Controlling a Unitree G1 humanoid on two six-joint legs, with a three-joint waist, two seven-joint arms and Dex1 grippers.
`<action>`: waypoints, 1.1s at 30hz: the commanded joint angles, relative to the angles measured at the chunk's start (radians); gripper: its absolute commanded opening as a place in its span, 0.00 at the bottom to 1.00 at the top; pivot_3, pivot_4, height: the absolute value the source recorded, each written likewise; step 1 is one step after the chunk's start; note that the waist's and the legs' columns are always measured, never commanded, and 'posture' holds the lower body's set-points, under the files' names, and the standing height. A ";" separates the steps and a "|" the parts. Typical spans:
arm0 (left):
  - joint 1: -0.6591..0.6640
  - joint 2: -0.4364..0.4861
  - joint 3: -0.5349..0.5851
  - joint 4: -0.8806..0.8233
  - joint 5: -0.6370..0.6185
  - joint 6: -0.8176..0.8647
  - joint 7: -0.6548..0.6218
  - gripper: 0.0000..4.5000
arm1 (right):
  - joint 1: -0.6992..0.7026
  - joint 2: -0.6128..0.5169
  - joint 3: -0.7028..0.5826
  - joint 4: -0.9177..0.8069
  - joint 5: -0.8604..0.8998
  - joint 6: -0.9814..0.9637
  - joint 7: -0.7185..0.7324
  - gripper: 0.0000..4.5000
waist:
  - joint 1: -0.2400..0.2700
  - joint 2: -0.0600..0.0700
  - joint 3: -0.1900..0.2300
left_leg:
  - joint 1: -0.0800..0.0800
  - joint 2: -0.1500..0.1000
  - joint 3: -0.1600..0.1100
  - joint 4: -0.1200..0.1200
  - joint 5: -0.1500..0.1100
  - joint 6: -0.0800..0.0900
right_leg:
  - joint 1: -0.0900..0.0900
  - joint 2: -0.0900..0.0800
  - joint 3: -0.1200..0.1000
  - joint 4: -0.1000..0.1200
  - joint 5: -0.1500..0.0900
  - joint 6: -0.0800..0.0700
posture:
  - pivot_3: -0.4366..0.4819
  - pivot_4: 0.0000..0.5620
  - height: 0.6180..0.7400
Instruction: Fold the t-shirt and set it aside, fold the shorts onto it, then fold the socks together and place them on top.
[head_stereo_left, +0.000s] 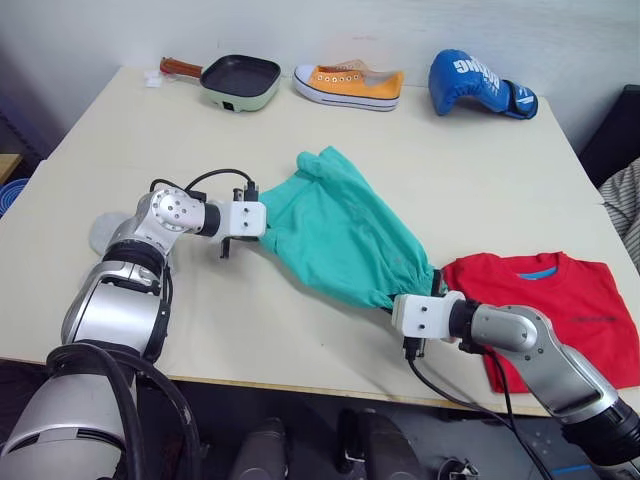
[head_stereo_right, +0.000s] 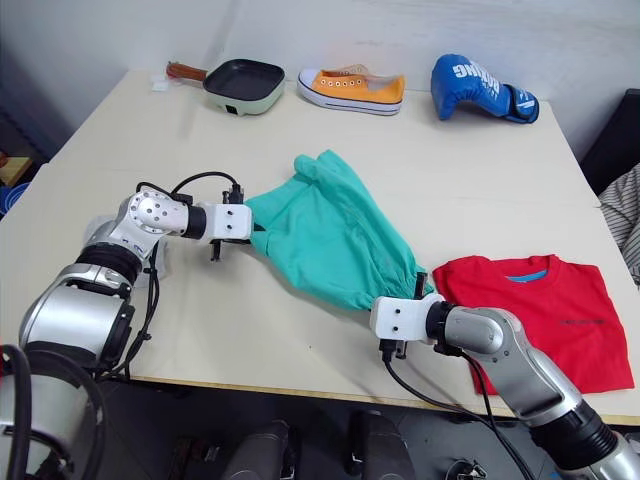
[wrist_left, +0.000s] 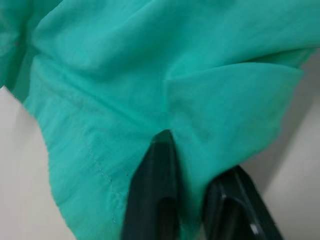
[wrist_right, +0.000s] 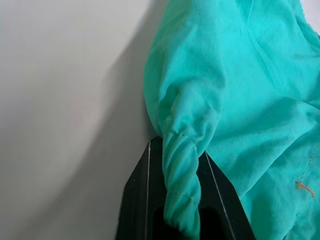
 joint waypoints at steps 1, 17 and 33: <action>0.057 0.067 0.044 -0.084 -0.115 0.004 -0.267 0.01 | -0.019 -0.020 -0.055 0.070 0.055 -0.158 0.066 0.00 | -0.007 0.000 0.000 | 0.001 0.001 0.002 0.000 0.000 0.000 | 0.000 0.001 -0.001 0.000 0.000 0.000 | 0.48 0.27 1.00; 1.214 0.559 0.415 -1.537 -0.627 0.839 -0.326 0.01 | -0.026 -0.059 -0.157 0.204 0.499 -0.177 0.426 0.00 | 0.001 0.013 0.004 | 0.013 0.004 -0.005 -0.002 -0.003 0.000 | 0.013 -0.001 0.004 -0.008 -0.001 -0.002 | 0.48 0.27 1.00; 1.239 0.530 0.417 -1.477 -0.668 0.887 -0.260 0.05 | 0.021 -0.030 -0.204 0.106 0.504 -0.071 0.390 0.00 | -0.057 0.002 -0.005 | 0.035 0.063 0.145 -0.008 -0.021 -0.020 | -0.035 0.042 0.083 0.023 -0.009 -0.017 | 0.48 0.27 1.00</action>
